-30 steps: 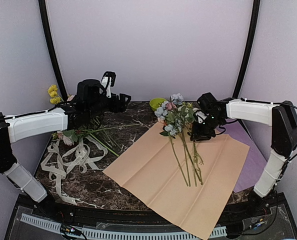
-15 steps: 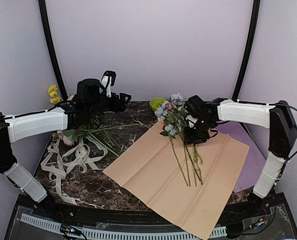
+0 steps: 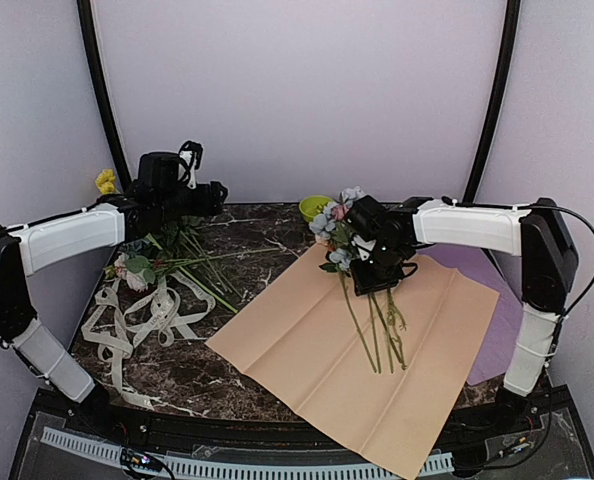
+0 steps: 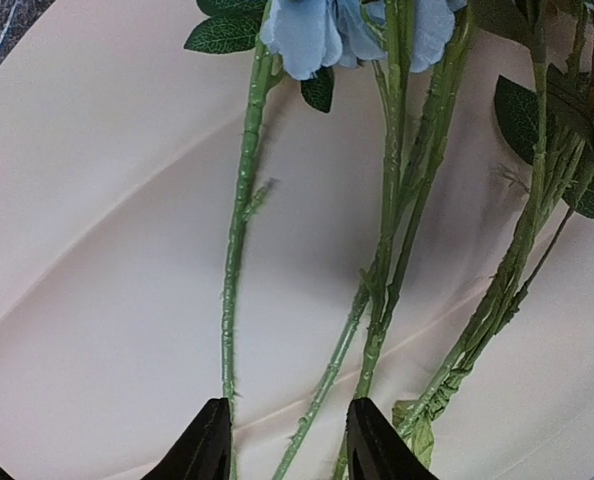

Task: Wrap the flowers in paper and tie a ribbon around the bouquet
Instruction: Place the flattened wrapping paper on the flattened wrapping paper, then pick up the fake flower from the corner of the board.

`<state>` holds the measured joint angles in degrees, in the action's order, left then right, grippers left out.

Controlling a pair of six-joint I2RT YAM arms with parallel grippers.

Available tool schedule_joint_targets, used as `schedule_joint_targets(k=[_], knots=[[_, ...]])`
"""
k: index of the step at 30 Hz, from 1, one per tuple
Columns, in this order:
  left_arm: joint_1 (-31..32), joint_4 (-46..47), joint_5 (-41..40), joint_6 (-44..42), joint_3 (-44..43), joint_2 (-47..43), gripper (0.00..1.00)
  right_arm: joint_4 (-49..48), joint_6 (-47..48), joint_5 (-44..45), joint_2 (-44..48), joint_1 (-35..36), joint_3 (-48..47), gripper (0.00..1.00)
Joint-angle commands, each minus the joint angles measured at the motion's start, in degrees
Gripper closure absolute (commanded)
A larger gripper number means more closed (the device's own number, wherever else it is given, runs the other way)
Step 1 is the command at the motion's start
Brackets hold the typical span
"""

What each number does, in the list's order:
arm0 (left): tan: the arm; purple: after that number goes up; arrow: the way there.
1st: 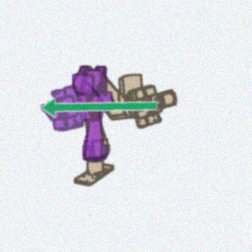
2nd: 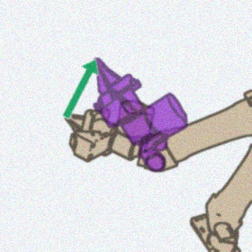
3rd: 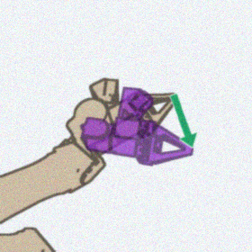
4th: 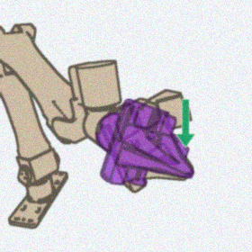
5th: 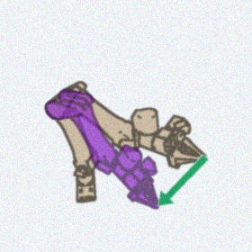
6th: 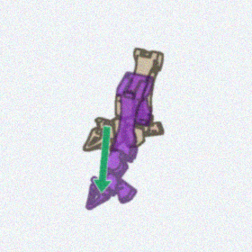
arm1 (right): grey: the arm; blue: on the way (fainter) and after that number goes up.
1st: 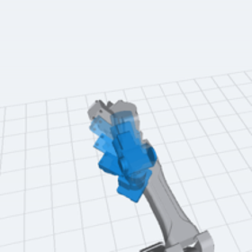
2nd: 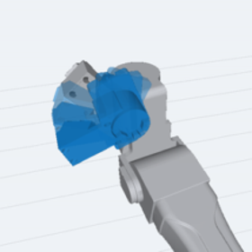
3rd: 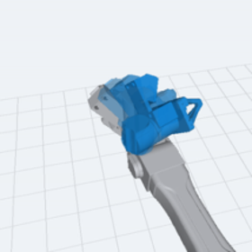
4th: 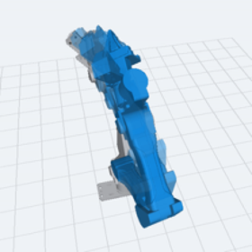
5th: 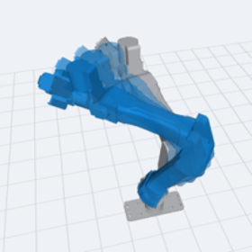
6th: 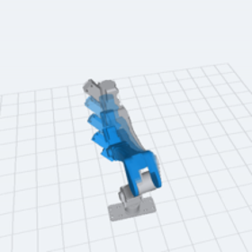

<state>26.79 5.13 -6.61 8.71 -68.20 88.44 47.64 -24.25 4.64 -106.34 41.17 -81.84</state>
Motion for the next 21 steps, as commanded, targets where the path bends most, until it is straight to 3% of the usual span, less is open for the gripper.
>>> schedule_joint_targets(k=[1, 6, 11, 17, 21], knots=[[-2.7, -2.7, -2.2, 1.1, 2.1, -1.0, 0.20, 1.2, 0.3, 1.9, -0.5, 0.3, -0.9, 0.60], [-5.1, -5.4, -5.2, 0.9, 3.1, -0.3, 0.20, 1.2, 1.0, 1.6, 0.5, 0.5, -0.6, 0.60], [-13.3, -8.4, -4.2, 9.0, 5.5, 0.2, 0.21, 0.7, 1.9, 1.0, 0.3, 1.0, -0.7, 0.60], [-17.0, -3.9, 5.3, 15.1, 6.7, 4.7, 0.50, 0.9, 2.8, 1.0, -1.3, 1.1, -1.5, 0.60], [-17.3, -3.5, 7.3, 17.6, 4.5, 10.1, 0.51, 0.6, 2.8, 1.5, -1.0, 1.1, -0.9, 0.60]])
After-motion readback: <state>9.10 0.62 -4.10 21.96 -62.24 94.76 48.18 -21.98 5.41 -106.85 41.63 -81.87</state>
